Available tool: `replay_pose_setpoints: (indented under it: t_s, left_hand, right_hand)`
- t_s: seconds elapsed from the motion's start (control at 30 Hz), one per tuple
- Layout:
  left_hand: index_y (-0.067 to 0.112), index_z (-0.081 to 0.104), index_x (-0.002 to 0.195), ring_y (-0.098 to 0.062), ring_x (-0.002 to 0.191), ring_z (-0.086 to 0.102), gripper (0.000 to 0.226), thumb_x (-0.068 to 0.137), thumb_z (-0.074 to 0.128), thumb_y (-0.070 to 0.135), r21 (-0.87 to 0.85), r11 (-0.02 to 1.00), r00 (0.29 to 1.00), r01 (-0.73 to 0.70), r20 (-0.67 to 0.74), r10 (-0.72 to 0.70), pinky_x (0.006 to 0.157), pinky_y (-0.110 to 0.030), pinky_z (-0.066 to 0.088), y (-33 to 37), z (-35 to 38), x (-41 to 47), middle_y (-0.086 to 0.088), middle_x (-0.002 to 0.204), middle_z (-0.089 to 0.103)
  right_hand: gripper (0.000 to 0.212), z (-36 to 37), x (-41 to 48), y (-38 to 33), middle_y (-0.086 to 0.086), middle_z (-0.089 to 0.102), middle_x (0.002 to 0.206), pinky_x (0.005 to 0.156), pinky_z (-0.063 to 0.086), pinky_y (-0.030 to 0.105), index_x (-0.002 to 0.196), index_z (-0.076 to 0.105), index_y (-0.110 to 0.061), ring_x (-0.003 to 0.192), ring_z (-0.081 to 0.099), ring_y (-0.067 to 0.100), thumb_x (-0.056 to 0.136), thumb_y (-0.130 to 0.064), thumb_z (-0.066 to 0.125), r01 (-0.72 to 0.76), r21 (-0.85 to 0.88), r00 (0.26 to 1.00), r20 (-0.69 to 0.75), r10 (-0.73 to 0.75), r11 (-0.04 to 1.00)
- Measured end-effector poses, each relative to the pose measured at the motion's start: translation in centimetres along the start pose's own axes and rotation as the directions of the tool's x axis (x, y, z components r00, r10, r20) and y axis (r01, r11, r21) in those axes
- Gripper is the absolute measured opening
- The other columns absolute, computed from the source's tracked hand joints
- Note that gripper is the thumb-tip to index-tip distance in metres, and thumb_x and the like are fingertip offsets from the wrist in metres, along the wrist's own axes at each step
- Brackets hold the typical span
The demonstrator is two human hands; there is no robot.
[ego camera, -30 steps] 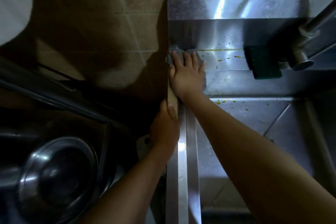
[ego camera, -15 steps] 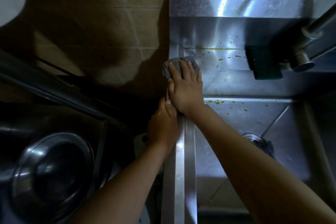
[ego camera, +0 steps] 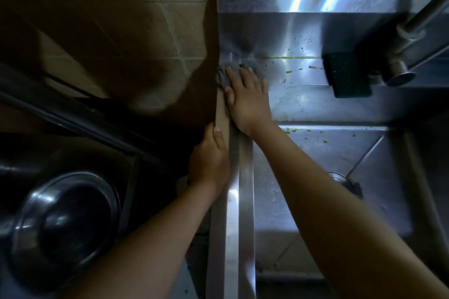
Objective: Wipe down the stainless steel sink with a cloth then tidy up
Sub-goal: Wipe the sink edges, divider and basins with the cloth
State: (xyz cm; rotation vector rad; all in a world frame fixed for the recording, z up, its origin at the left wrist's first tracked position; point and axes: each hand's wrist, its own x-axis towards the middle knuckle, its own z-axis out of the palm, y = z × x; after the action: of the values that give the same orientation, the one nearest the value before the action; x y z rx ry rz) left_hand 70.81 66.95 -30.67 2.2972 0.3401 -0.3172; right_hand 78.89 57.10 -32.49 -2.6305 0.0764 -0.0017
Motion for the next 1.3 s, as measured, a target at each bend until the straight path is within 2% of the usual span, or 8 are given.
replay_pose_setpoints:
  t_s: [0.2, 0.4, 0.57, 0.73, 0.93, 1.1, 1.23, 1.3]
  left_hand:
    - [0.022, 0.047, 0.128, -0.037, 0.1, 0.057, 0.039, 0.1, 0.023, 0.033, 0.0, 0.999, 0.999, -0.042, -0.001, 0.042, 0.075, -0.031, 0.037, -0.1, -0.1, 0.0, -0.019, 0.114, 0.061]
    - [0.02, 0.044, 0.132, -0.038, 0.108, 0.054, 0.041, 0.1, 0.024, 0.034, 0.006, 1.0, 1.0, -0.015, -0.007, 0.015, 0.087, -0.035, 0.042, 0.0, 0.1, 0.2, -0.02, 0.12, 0.058]
    - [0.016, 0.045, 0.133, -0.037, 0.106, 0.055, 0.042, 0.1, 0.024, 0.032, 0.033, 0.999, 0.999, -0.032, -0.028, 0.033, 0.077, -0.029, 0.037, 0.1, 0.1, 0.1, -0.019, 0.116, 0.06]
    - [0.02, 0.043, 0.133, -0.036, 0.109, 0.054, 0.043, 0.1, 0.021, 0.037, 0.006, 1.0, 1.0, 0.01, -0.017, -0.01, 0.081, -0.031, 0.038, 0.1, 0.1, -0.1, -0.017, 0.121, 0.057]
    - [0.016, 0.048, 0.128, -0.041, 0.11, 0.052, 0.04, 0.1, 0.024, 0.032, 0.029, 0.999, 0.999, -0.03, -0.015, 0.03, 0.086, -0.036, 0.04, -0.2, 0.1, 0.5, -0.022, 0.123, 0.056]
    - [0.012, 0.051, 0.117, -0.042, 0.104, 0.055, 0.038, 0.1, 0.023, 0.032, 0.122, 0.991, 0.998, -0.048, -0.025, 0.051, 0.08, -0.038, 0.04, -0.1, 0.0, 0.3, -0.024, 0.114, 0.06]
    - [0.01, 0.052, 0.113, -0.04, 0.103, 0.056, 0.038, 0.101, 0.023, 0.03, 0.166, 0.984, 0.997, -0.067, -0.033, 0.074, 0.079, -0.037, 0.04, 0.3, -0.2, 0.1, -0.023, 0.112, 0.06]
    - [0.009, 0.052, 0.113, -0.04, 0.102, 0.056, 0.039, 0.101, 0.022, 0.031, 0.178, 0.982, 0.997, -0.065, -0.033, 0.072, 0.079, -0.037, 0.04, 0.3, -0.3, 0.1, -0.023, 0.112, 0.06]
  right_hand:
    - [0.049, 0.6, -2.4, -1.3, 0.004, 0.012, 0.157, 0.115, -0.007, 0.04, 0.148, 0.019, -0.026, 0.145, 0.0, 0.019, 0.1, -0.032, 0.029, -0.056, -0.021, 0.998, 0.026, 0.056, 0.998]
    - [0.049, 0.4, 1.0, -0.6, 0.005, 0.013, 0.157, 0.116, -0.004, 0.042, 0.148, 0.019, -0.027, 0.145, 0.002, 0.021, 0.1, -0.035, 0.025, -0.04, -0.024, 0.999, 0.018, 0.04, 0.999]
    - [0.049, 0.2, 2.9, -0.7, 0.007, 0.014, 0.157, 0.116, -0.004, 0.041, 0.148, 0.018, -0.026, 0.145, 0.003, 0.022, 0.1, -0.037, 0.022, -0.046, -0.025, 0.999, 0.008, 0.046, 0.999]
    - [0.048, 0.0, 2.5, -0.8, 0.009, 0.016, 0.156, 0.116, -0.003, 0.04, 0.148, 0.02, -0.025, 0.145, 0.006, 0.023, 0.101, -0.036, 0.023, -0.037, -0.028, 0.999, 0.011, 0.037, 0.999]
    - [0.046, 0.9, -1.5, 0.1, 0.007, 0.027, 0.153, 0.114, 0.017, 0.04, 0.144, 0.031, -0.023, 0.143, 0.013, 0.025, 0.1, -0.031, 0.034, 0.009, 0.076, 0.998, -0.057, -0.005, 0.997]
    - [0.042, 1.2, -3.0, -0.4, 0.011, 0.038, 0.146, 0.111, 0.017, 0.033, 0.139, 0.042, -0.016, 0.14, 0.022, 0.03, 0.097, -0.023, 0.043, -0.007, 0.202, 0.994, -0.103, 0.029, 0.979]
    - [0.039, 0.8, -4.2, -0.6, 0.009, 0.047, 0.139, 0.105, 0.031, 0.04, 0.135, 0.048, -0.016, 0.129, 0.035, 0.033, 0.096, -0.019, 0.044, -0.037, 0.2, 0.987, -0.144, 0.067, 0.979]
    - [0.037, 0.8, -5.3, -0.6, 0.01, 0.051, 0.135, 0.1, 0.034, 0.037, 0.133, 0.05, -0.014, 0.121, 0.039, 0.034, 0.096, -0.015, 0.043, -0.024, 0.178, 0.979, -0.194, 0.059, 0.984]
